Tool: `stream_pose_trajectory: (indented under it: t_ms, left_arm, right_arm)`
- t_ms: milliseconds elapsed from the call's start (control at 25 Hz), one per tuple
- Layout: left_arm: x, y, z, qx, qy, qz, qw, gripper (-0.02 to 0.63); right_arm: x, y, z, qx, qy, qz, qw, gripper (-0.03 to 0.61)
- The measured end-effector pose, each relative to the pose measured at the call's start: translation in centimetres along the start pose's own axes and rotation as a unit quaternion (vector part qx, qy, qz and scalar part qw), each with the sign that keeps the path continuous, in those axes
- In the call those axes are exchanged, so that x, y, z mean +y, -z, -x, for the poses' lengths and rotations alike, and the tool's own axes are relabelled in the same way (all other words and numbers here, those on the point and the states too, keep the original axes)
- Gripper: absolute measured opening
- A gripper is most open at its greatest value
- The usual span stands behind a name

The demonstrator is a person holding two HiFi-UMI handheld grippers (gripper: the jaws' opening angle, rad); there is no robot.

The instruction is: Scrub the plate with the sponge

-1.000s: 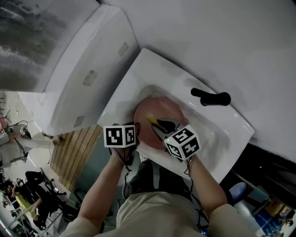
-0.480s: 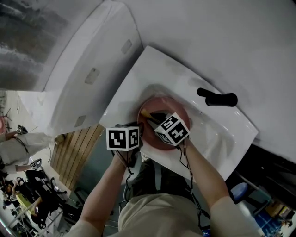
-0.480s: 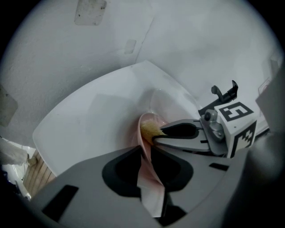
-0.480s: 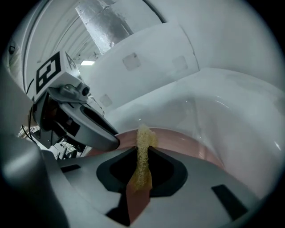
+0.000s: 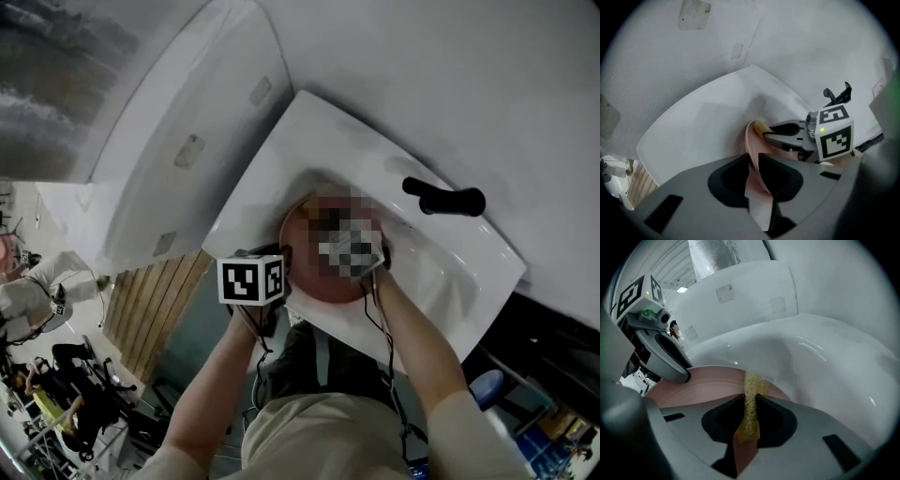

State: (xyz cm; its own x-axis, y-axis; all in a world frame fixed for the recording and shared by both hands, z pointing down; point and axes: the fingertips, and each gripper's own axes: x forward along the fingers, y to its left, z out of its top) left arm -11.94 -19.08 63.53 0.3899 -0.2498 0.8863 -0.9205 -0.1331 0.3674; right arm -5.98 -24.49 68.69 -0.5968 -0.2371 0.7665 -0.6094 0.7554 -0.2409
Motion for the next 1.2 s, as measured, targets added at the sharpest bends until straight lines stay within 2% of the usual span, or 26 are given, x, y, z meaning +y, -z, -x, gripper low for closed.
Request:
stream_pose_trajectory:
  t_ms: [360, 520, 640, 760, 880, 1080, 1200]
  left_arm:
    - [0.1, -0.2, -0.1, -0.008, 0.0, 0.012, 0.9999, 0.062]
    - [0.3, -0.4, -0.2, -0.01, 0.001, 0.019, 0.9998, 0.055]
    - [0.3, -0.5, -0.3, -0.011, -0.004, 0.016, 0.9998, 0.052]
    - [0.1, -0.6, -0.5, -0.012, -0.008, 0.006, 0.9999, 0.049]
    - [0.0, -0.8, -0.6, -0.013, -0.007, 0.003, 0.9999, 0.046]
    - [-0.2, -0.8, -0.6, -0.018, -0.01, 0.0, 0.9998, 0.037]
    - [-0.1, -1.0, -0.7, -0.022, -0.016, 0.001, 0.9996, 0.026]
  right_arm:
    - [-4.3, 5.5, 2.1, 0.079, 0.083, -0.02, 0.993, 0.074]
    - [-4.2, 8.4, 4.1, 0.133, 0.086, -0.018, 0.987, 0.074]
    - [-2.9, 10.1, 5.8, 0.165, 0.072, 0.001, 0.984, 0.072]
    - [-0.6, 11.4, 7.7, 0.187, 0.036, 0.003, 0.982, 0.074]
    - [2.8, 11.8, 9.6, 0.192, -0.021, -0.007, 0.981, 0.074]
    - [10.1, 9.1, 11.6, 0.15, -0.163, -0.008, 0.975, 0.074]
    - [13.3, 6.7, 10.8, 0.121, -0.22, 0.001, 0.968, 0.074]
